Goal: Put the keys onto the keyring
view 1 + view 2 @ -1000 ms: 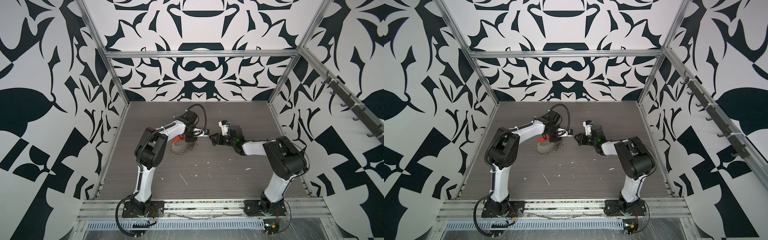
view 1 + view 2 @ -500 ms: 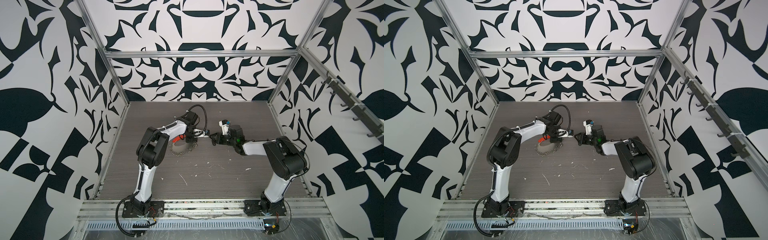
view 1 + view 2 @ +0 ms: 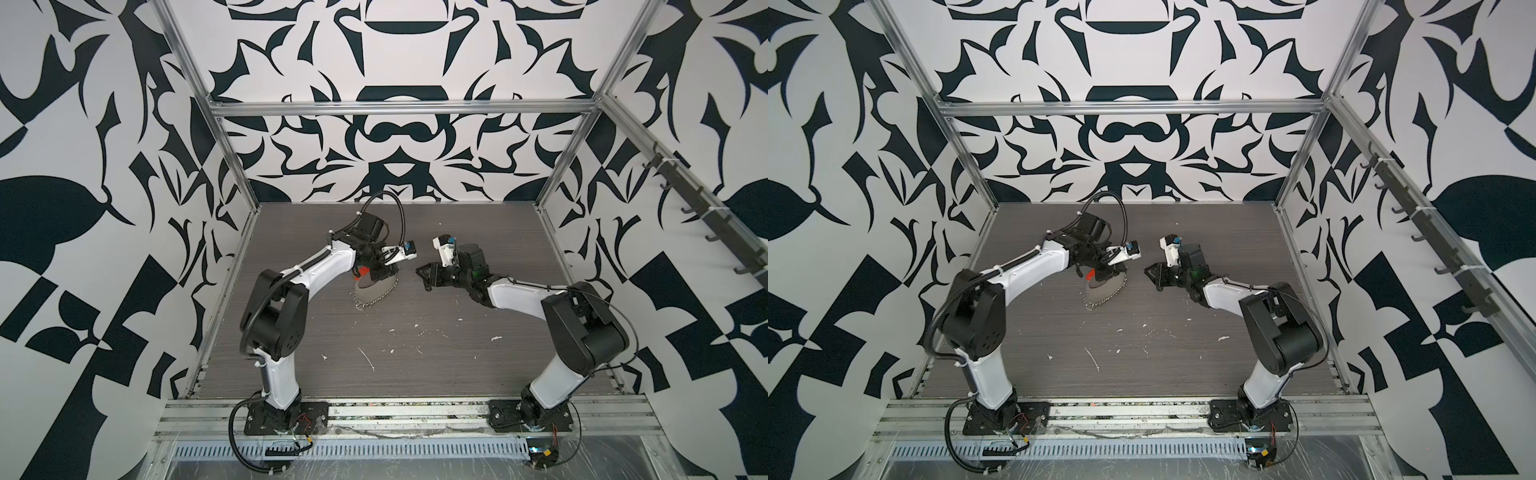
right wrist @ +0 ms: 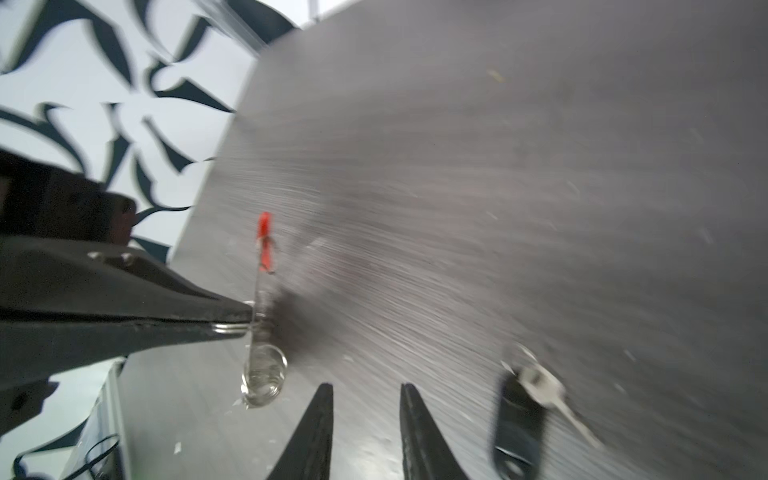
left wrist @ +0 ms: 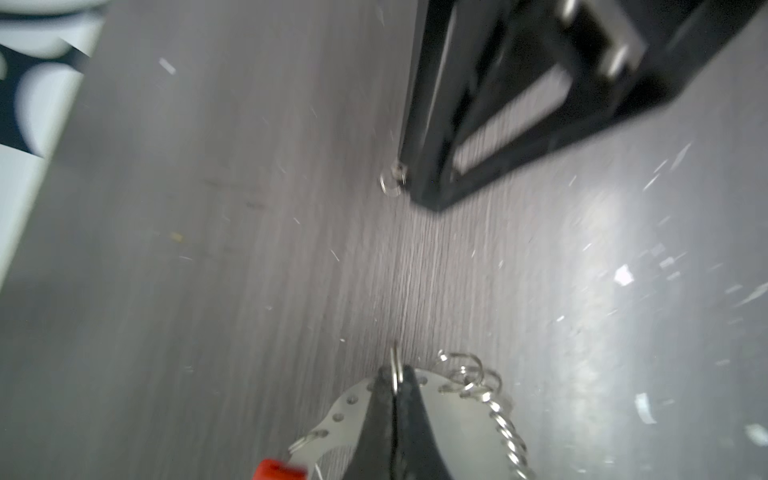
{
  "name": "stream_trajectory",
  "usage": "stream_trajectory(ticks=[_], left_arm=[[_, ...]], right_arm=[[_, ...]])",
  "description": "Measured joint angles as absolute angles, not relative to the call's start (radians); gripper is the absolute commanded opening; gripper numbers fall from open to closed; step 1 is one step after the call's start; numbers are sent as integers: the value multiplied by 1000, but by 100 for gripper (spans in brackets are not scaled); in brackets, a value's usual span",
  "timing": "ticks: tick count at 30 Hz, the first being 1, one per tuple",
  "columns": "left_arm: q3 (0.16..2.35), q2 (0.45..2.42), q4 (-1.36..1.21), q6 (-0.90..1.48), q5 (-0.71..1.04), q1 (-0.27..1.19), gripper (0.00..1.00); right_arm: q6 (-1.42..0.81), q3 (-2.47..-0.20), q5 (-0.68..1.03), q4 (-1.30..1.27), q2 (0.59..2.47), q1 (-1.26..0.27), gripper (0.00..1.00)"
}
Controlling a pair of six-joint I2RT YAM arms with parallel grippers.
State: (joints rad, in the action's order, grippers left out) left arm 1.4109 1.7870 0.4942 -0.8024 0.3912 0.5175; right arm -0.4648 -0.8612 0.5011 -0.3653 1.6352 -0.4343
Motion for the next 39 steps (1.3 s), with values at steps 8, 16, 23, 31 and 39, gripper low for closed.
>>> stream_trajectory(ticks=[8,16,23,31,39], left_arm=[[1364,1616,476,-675,625,431,0],[1336,1553,418,-574,823,364,0],[1337,1553,418,-553,923,340,0],[1346,1557,477,-562,966,338,0],[1373,1571,520,-580,979,338,0]], right_arm=[[-348,-1042,675,-246,1496,-443,31],[-231,-1219,797,-75,1493,-451,29],[-83,-1319,787,121,1549,-507,26],[10,-1356,773,229,1574,-532,24],[45,-1367,768,246,1574,-532,22]])
